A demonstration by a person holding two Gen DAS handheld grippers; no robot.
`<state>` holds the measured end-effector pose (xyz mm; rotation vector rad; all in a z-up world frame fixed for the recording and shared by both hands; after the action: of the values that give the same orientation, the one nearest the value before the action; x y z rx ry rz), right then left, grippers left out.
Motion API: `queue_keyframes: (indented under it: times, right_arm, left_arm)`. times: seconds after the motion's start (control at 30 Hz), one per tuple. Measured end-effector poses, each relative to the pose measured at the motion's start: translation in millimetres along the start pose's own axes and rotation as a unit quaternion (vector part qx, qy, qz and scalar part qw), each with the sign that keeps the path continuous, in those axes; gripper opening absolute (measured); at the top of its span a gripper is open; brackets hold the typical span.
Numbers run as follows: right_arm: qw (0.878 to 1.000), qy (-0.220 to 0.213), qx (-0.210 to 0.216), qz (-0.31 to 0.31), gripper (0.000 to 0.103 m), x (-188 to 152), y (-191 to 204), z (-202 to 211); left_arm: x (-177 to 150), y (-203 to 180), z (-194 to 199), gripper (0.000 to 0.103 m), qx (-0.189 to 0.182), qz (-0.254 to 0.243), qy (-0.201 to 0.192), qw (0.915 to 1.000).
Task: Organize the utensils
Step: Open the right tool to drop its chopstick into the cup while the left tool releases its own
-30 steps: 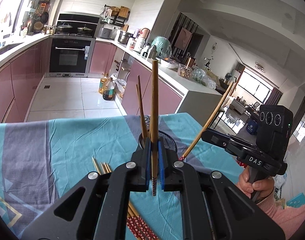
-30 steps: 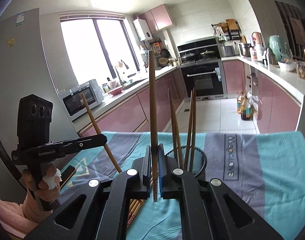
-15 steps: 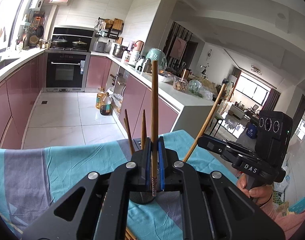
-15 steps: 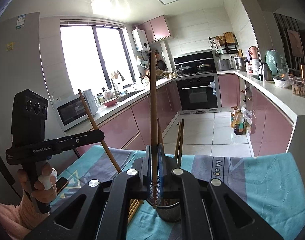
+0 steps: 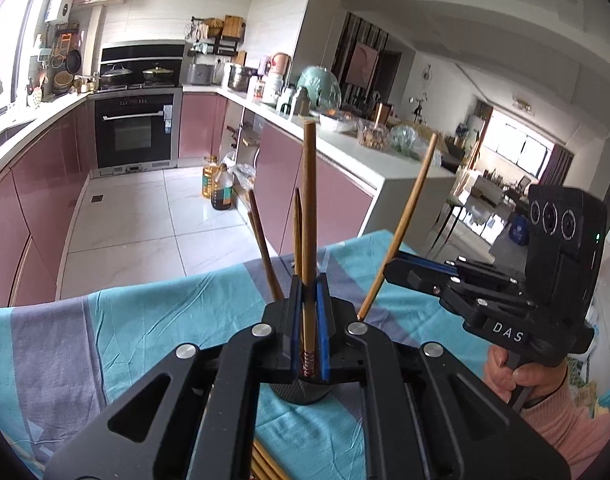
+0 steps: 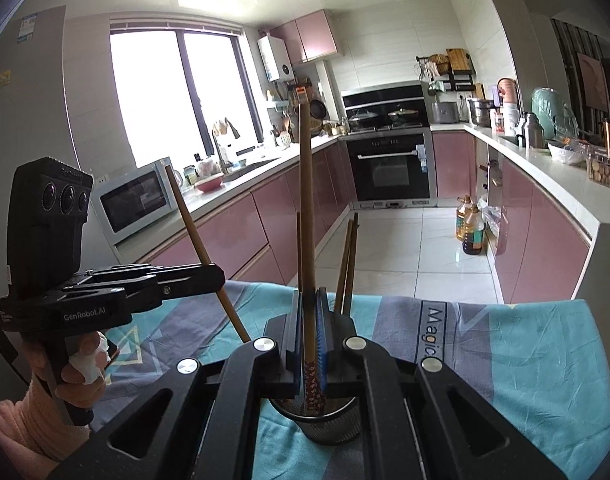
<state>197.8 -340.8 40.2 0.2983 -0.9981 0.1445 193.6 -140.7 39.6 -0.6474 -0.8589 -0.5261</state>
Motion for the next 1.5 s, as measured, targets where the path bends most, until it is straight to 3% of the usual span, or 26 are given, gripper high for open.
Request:
queue_keyframes:
  times: [0.47,0.7,1.2,1.33,1.5]
  right_arm:
    - [0.997,0.077,-0.013,0.013,0.005,-21,1,-40]
    - [0.995,0.094,-0.017,0.001,0.005,-22,-4,-56]
    - [0.995,0.094,-0.022,-0.019,0.008,-28,-6,-56]
    - [0.996,0.088,-0.014,-0.019,0.01,-31,-1,-50]
    - [0.997,0.07,0.001,-0.012,0.021,-32,11,-31]
  left_arm:
    - [-15,12,-44,0.007,0.025,-0.009,0.09,0.9956]
    - [-10,21,-62,0.008,0.029,0.002,0.104,0.9942]
    - [-13,34,-56,0.019,0.04,0.03,0.074,0.996]
    - [-21,33,-37,0.022,0.048,0.03,0.05,0.9971]
    - [-31,31,-6,0.034,0.06,0.019,0.014,0.9979]
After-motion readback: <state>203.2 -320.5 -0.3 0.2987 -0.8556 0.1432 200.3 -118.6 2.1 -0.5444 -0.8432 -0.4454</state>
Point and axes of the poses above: each gripper's, at about its wrist camera, not at the fingertips, and z roughly against the way its jaws point, y to its left, x to its top, the point moved 5 cm from there along -z, roughly the way its jaws point, and after that the axes turned 9 degrees about -x, right-handed, at the moved point
